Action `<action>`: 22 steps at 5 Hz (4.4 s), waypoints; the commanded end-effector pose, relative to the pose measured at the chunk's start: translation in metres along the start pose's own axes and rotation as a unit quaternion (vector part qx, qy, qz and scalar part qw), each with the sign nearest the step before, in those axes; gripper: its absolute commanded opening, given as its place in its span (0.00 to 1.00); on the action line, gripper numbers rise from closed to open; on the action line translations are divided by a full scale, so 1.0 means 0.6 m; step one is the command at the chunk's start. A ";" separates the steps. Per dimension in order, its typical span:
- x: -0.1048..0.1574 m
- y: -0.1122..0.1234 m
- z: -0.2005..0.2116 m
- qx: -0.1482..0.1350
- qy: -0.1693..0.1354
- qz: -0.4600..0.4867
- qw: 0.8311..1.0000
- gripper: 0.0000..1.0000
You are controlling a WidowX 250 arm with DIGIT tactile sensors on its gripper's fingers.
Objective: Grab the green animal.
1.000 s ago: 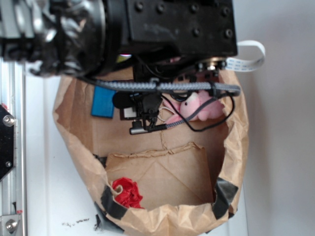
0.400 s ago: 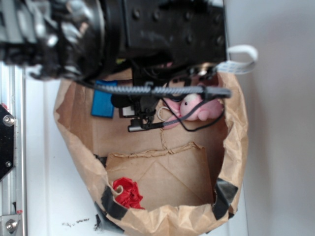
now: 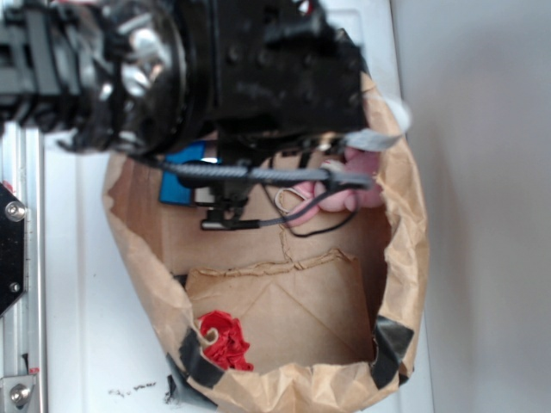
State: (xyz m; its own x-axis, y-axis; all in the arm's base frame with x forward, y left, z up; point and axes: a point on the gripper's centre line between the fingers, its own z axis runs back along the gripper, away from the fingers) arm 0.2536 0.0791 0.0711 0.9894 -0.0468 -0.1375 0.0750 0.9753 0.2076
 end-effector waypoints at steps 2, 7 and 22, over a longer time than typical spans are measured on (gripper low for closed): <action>0.032 0.003 -0.010 -0.039 -0.006 0.001 0.999 1.00; -0.012 0.077 0.032 -0.026 0.050 -0.026 0.998 1.00; -0.087 0.030 -0.078 0.011 0.061 0.031 0.998 1.00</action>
State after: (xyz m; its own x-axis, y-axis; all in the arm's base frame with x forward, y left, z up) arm 0.1981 0.1038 0.0290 0.9644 0.0195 -0.2637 0.0441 0.9715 0.2331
